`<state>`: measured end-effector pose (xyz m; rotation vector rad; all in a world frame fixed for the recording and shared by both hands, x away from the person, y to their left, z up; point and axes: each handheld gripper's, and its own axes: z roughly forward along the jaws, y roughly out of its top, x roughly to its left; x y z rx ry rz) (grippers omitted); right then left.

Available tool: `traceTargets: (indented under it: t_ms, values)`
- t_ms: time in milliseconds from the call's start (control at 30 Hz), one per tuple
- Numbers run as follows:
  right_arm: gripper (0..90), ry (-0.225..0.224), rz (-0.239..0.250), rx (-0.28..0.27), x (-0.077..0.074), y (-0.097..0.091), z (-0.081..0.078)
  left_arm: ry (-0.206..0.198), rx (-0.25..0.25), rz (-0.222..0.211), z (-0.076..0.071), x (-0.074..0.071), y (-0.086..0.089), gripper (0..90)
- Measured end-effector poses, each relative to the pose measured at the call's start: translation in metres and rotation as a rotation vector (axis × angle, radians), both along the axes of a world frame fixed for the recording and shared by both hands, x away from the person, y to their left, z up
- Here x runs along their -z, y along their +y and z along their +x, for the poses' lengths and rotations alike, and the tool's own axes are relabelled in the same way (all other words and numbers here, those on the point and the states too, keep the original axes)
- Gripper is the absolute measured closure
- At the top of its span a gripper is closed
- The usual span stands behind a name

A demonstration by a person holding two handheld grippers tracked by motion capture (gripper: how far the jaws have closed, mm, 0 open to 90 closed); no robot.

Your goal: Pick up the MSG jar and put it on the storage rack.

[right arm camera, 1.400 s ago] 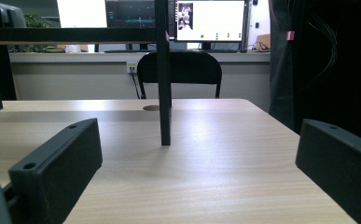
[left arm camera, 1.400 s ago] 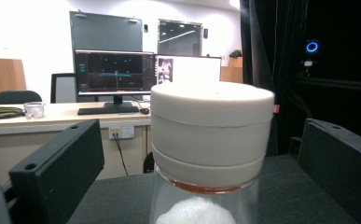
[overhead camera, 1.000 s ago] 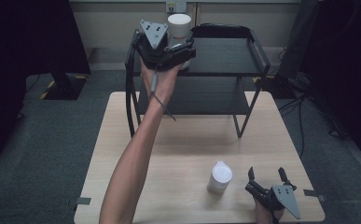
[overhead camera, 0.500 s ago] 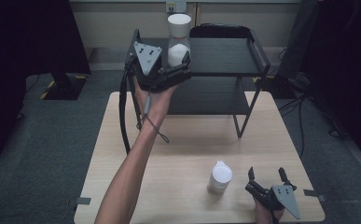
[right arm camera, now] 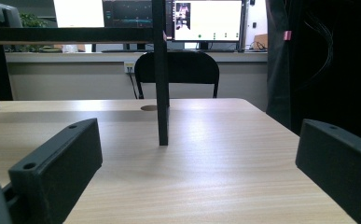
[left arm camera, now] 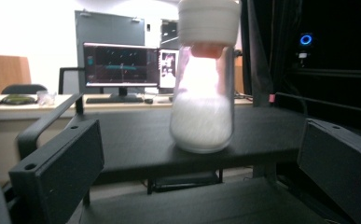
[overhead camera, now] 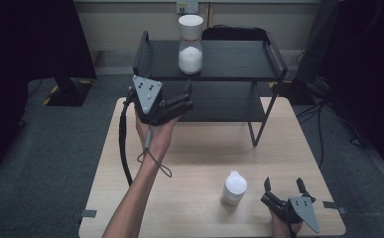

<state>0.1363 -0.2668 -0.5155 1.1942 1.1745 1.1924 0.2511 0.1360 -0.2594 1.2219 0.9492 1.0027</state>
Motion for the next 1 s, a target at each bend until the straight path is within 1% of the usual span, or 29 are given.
traceTargets:
  t_ms: [100,167,200,233,267,367,433,467,533,667,733,767,867,933,1000]
  values:
    - [0.0,0.0,0.0,0.0,0.0,0.0,0.0,-0.009,-0.017,0.026,-0.01,0.011,0.0,0.0]
    - [0.0,0.0,0.0,0.0,0.0,0.0,0.0,-0.03,-0.022,0.055,-0.018,0.023,0.0,0.0]
    - [0.0,0.0,0.0,0.0,0.0,0.0,0.0,-0.03,-0.024,0.068,-0.022,0.028,0.0,0.0]
    - [0.0,0.0,0.0,0.001,0.0,0.0,0.0,-0.027,-0.029,0.071,-0.026,0.033,0.0,0.0]
    - [0.0,0.0,0.0,0.001,0.0,0.0,0.0,-0.031,-0.03,0.066,-0.03,0.039,0.001,0.0]
    - [0.0,0.0,0.0,0.0,0.0,0.0,0.0,-0.033,-0.046,0.03,-0.042,0.058,0.0,0.0]
    - [0.0,-0.001,-0.001,0.0,0.0,0.0,0.0,-0.018,-0.05,0.007,-0.049,0.071,-0.001,0.0]
    - [0.0,0.0,-0.001,0.0,0.0,0.0,0.0,-0.008,-0.046,0.008,-0.051,0.074,-0.001,0.0]
    - [0.0,0.0,-0.001,0.0,0.0,0.0,0.0,0.013,-0.073,0.01,-0.057,0.083,-0.007,0.0]
    - [0.0,0.0,-0.001,0.001,0.0,0.0,0.0,0.035,-0.068,0.024,-0.066,0.105,-0.012,0.0]
    - [0.0,0.0,-0.001,0.001,0.0,0.0,0.0,0.033,-0.067,0.021,-0.07,0.118,-0.012,0.0]
    - [0.0,0.0,-0.001,0.001,0.0,0.0,0.0,0.046,-0.069,0.016,-0.072,0.123,-0.013,0.0]
    - [0.0,-0.001,-0.001,0.001,0.0,0.0,0.0,0.064,-0.081,0.007,-0.079,0.139,-0.013,0.0]
    - [0.0,0.0,-0.001,0.001,0.0,0.0,0.0,0.073,-0.082,0.01,-0.083,0.152,-0.011,0.0]
    - [0.0,-0.001,-0.001,0.001,0.0,0.0,0.0,0.089,-0.079,-0.006,-0.085,0.164,-0.009,0.0]
